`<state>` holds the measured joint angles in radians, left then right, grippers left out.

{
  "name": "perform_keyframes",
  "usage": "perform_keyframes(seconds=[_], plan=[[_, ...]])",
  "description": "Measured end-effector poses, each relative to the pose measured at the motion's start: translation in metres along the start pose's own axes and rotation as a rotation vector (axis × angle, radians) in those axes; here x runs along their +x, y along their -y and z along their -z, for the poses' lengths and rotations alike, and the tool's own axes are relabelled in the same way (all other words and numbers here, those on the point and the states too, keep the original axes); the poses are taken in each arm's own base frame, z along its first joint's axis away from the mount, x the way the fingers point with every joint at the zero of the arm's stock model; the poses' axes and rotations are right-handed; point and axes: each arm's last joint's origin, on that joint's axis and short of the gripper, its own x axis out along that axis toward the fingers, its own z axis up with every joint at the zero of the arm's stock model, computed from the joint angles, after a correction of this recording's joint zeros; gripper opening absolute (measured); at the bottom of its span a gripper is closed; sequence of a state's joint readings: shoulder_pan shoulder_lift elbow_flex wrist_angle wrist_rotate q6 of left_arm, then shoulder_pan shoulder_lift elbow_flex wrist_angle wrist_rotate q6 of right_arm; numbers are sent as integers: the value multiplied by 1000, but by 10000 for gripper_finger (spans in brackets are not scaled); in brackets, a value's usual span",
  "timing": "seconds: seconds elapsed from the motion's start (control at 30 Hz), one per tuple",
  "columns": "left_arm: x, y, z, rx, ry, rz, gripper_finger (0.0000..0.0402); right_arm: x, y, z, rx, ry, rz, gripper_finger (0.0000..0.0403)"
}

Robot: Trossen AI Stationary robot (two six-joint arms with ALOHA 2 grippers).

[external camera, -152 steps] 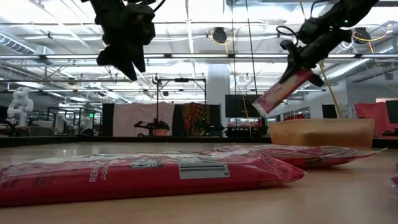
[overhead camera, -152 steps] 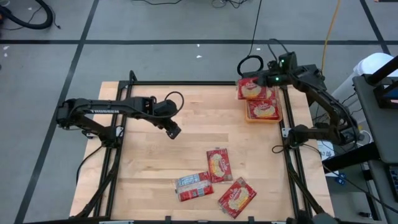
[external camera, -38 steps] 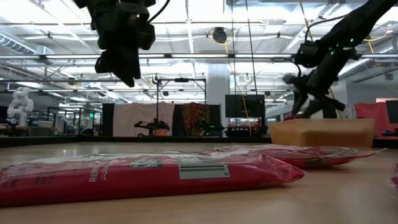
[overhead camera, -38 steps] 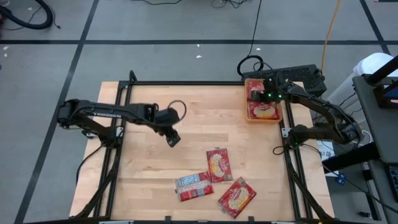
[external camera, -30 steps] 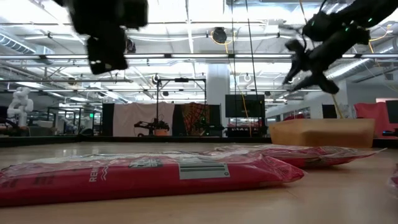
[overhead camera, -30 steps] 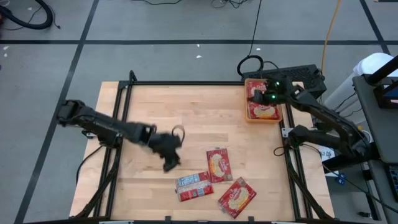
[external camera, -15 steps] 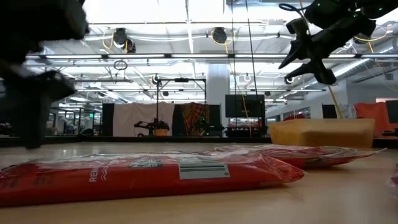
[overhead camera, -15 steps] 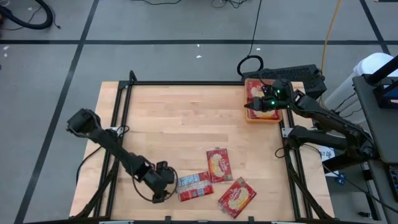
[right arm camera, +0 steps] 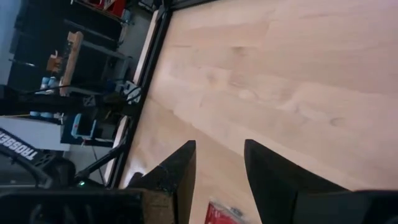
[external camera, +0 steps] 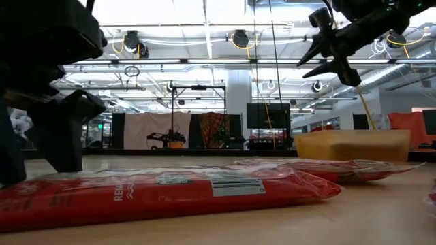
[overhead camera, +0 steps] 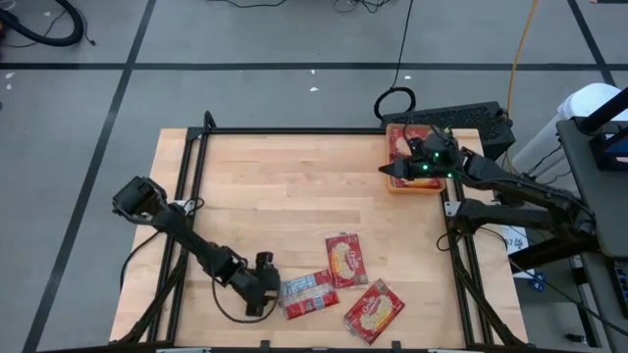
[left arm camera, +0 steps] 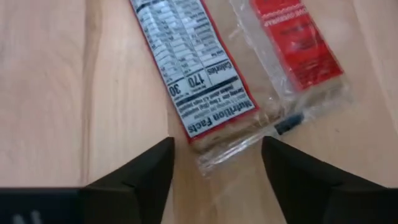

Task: Sort popcorn bags into baskets
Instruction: Put the red popcorn bag into the orange bin

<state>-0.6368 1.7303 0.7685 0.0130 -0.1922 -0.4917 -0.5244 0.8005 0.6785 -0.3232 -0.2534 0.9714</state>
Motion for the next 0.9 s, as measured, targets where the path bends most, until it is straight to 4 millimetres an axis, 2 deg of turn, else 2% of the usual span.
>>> perform_keyframes(seconds=[0.3,0.53,0.73,0.9], plan=[[5,-18,4,16,53,19,147,4,-6,9,1,12,22,128],[14,-48,1,75,82,52,14,10,-8,14,11,-19,26,128],[12,-79,-9,77,85,15,4,16,-12,17,20,-35,1,128],[-4,-94,-12,102,48,-25,3,19,-32,15,-17,25,-176,128]])
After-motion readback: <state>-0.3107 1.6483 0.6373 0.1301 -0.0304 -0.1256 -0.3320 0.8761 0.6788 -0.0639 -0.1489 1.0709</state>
